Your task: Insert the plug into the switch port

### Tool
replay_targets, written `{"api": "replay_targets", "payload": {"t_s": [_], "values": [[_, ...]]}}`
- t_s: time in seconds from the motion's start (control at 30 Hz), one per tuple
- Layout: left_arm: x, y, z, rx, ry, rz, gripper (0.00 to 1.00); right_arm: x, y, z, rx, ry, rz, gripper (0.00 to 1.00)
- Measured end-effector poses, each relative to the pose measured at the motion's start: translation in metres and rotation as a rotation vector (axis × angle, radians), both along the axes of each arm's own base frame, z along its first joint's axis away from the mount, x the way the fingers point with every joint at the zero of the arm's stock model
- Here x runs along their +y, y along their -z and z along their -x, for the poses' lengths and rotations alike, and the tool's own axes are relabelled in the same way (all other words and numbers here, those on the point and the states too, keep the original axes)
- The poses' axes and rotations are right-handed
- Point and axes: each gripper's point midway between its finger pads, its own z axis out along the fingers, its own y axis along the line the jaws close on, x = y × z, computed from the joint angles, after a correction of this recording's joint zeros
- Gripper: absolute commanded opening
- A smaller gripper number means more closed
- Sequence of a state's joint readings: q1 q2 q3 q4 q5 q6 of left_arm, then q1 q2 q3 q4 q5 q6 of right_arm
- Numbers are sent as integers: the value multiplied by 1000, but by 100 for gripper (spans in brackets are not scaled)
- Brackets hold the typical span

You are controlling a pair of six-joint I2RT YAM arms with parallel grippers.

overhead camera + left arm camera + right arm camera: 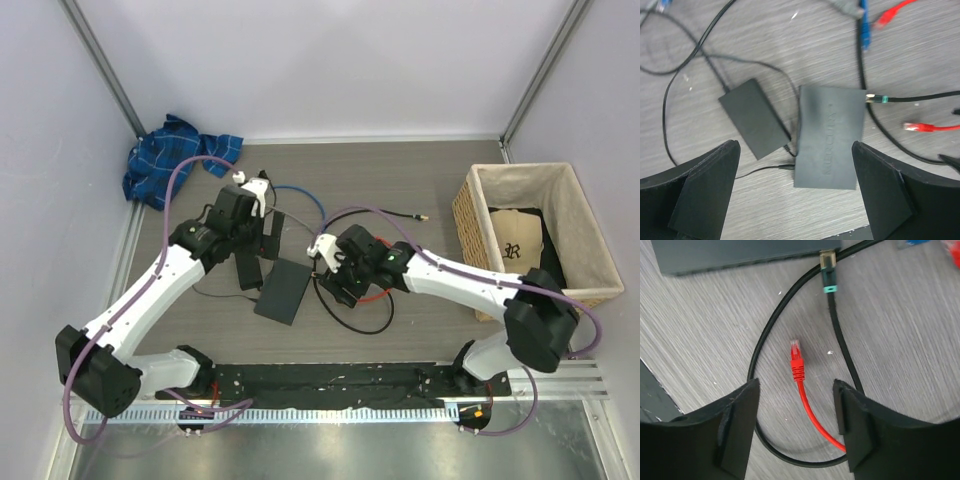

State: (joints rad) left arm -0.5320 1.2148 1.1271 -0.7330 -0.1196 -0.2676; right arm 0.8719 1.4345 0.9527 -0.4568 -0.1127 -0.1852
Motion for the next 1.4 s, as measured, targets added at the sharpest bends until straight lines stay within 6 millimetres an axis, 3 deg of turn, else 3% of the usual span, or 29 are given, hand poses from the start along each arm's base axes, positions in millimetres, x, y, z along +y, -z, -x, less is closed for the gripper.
{"api": "replay_targets", "payload": {"t_s": [0.17, 0.5, 0.6, 0.73, 0.97, 1.2, 1.4], "values": [[20, 19, 5, 30, -64, -20, 99, 1, 18, 5, 29, -81, 119, 44], [29, 22, 3, 29, -96, -35, 99, -3, 55, 7, 96, -163, 292, 36], [33, 22, 1, 27, -108, -39, 99, -7, 63, 9, 108, -176, 322, 26], [35, 22, 0, 28, -116, -39, 99, -8, 65, 10, 106, -189, 338, 1], [31, 24, 1, 44, -106, -19, 100, -2, 55, 5, 62, -181, 285, 1], [14, 42, 2, 127, -79, 29, 100, 17, 21, -6, -100, -112, 49, 1], [-4, 61, 4, 224, -60, 90, 99, 33, 27, -14, -160, -75, -75, 1]]}}
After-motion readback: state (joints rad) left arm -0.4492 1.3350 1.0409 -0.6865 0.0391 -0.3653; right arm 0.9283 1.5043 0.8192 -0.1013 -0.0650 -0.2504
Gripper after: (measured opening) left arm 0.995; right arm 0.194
